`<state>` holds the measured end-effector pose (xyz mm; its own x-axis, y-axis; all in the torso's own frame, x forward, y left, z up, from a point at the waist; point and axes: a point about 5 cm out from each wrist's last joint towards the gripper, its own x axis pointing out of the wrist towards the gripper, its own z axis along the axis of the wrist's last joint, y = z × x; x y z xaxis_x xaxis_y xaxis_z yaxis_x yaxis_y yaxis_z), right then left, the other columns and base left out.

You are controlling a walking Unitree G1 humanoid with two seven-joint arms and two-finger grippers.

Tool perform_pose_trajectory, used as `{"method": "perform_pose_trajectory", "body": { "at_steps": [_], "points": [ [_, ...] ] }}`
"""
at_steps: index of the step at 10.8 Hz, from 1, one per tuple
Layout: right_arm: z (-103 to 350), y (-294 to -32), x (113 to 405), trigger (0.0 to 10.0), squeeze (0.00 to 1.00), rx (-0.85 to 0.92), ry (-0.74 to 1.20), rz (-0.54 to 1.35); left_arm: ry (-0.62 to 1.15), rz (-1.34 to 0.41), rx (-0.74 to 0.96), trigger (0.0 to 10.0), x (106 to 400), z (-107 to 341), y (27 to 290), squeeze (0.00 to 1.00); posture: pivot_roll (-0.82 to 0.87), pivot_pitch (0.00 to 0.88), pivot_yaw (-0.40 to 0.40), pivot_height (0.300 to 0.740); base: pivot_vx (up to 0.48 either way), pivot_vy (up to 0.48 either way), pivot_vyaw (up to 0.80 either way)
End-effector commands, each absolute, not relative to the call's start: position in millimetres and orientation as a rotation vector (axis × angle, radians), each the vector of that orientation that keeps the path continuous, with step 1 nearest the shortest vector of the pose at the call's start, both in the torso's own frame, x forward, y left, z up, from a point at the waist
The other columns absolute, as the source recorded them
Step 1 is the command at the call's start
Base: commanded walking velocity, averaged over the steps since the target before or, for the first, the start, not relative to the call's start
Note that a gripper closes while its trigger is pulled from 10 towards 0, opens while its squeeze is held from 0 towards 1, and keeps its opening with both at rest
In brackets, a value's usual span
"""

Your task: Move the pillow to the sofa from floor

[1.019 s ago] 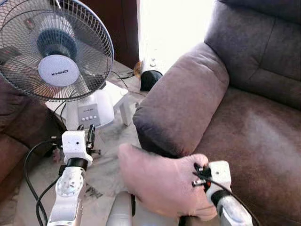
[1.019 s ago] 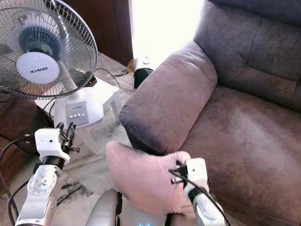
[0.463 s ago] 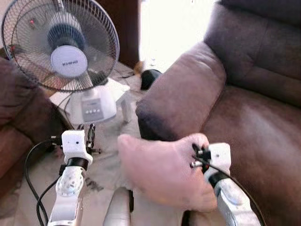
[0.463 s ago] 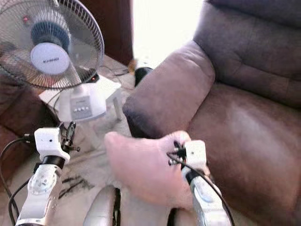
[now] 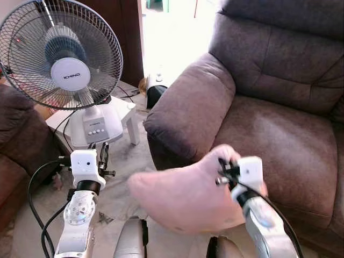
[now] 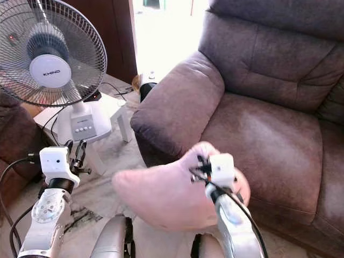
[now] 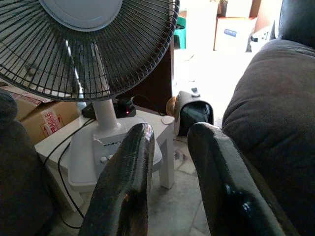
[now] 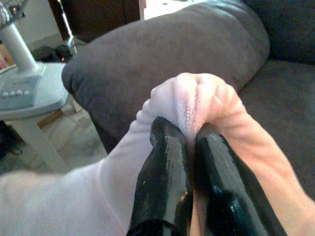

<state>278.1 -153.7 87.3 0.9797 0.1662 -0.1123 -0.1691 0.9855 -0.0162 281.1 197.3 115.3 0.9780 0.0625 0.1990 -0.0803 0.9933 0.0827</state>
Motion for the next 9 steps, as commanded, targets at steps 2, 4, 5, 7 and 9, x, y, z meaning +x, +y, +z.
{"method": "perform_pose_trajectory", "body": {
  "at_steps": [2,4,5,7,9],
  "points": [
    [116,-153,295,10.0,0.0,-0.01,-0.018,0.134,-0.183,0.086,0.101,10.0,280,111,200,0.0,0.12,0.097,-0.027,0.66,0.0,0.0,0.0],
    [138,-149,305,10.0,0.0,0.007,-0.091,0.15,-0.184,0.09,0.102,10.0,279,112,202,0.0,0.12,0.097,-0.027,0.66,0.0,0.0,0.0],
    [148,-148,309,10.0,0.0,0.014,-0.123,0.148,-0.185,0.09,0.102,10.0,279,112,202,0.0,0.12,0.095,-0.029,0.66,0.0,0.0,0.0],
    [167,-147,314,10.0,0.0,0.027,-0.186,0.147,-0.186,0.09,0.101,10.0,280,112,202,0.0,0.13,0.093,-0.029,0.66,0.0,0.0,0.0],
    [202,-142,319,10.0,0.0,0.046,-0.288,0.163,-0.187,0.09,0.1,10.0,280,112,202,0.0,0.13,0.093,-0.029,0.66,0.0,0.0,0.0]
  ]
}}
